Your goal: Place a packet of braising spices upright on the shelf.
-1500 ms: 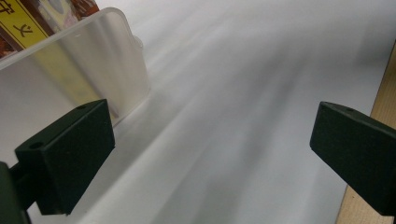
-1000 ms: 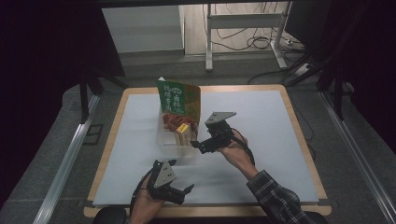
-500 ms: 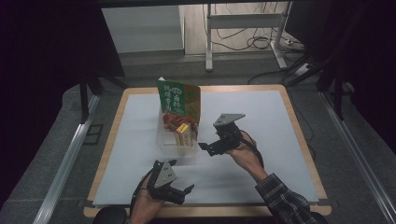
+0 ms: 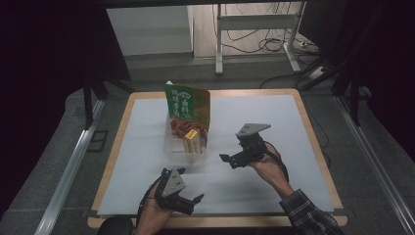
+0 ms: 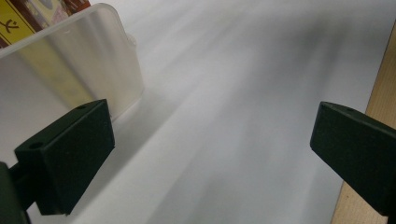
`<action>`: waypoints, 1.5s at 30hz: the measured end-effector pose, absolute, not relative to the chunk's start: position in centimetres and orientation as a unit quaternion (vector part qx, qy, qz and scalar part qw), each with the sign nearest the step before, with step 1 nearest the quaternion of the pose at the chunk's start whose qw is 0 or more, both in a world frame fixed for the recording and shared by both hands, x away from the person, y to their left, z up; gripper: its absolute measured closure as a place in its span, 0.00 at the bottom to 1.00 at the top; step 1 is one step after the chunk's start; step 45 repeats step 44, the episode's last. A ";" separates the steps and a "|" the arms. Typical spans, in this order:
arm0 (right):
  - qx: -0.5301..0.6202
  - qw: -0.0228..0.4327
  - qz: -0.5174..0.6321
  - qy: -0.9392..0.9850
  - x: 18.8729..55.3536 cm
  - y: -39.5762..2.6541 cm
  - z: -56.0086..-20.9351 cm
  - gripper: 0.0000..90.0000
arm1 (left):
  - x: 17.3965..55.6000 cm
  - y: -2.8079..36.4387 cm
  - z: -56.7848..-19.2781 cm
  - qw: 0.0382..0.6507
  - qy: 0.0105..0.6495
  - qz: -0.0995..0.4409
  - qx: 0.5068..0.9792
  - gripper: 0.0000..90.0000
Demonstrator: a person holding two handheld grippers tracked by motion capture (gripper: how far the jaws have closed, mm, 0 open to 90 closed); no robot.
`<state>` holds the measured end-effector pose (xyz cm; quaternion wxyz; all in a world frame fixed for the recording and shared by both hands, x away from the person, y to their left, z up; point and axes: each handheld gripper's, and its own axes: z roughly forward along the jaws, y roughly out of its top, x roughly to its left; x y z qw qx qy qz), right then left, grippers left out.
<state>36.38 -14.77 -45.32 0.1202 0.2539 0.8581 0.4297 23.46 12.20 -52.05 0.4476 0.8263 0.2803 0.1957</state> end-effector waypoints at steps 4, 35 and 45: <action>0.258 0.119 0.428 0.858 36.1 -15.5 -45.5 0.00 | 23.5 12.2 -52.0 0.449 0.282 0.196 0.825 0.00; 0.312 0.152 0.395 0.851 32.8 -24.0 -49.4 0.00 | 23.5 12.1 -52.1 0.447 0.282 0.194 0.827 0.00; 0.329 0.139 0.381 0.853 33.1 -24.8 -50.6 0.00 | 23.7 12.1 -52.2 0.439 0.284 0.194 0.830 0.00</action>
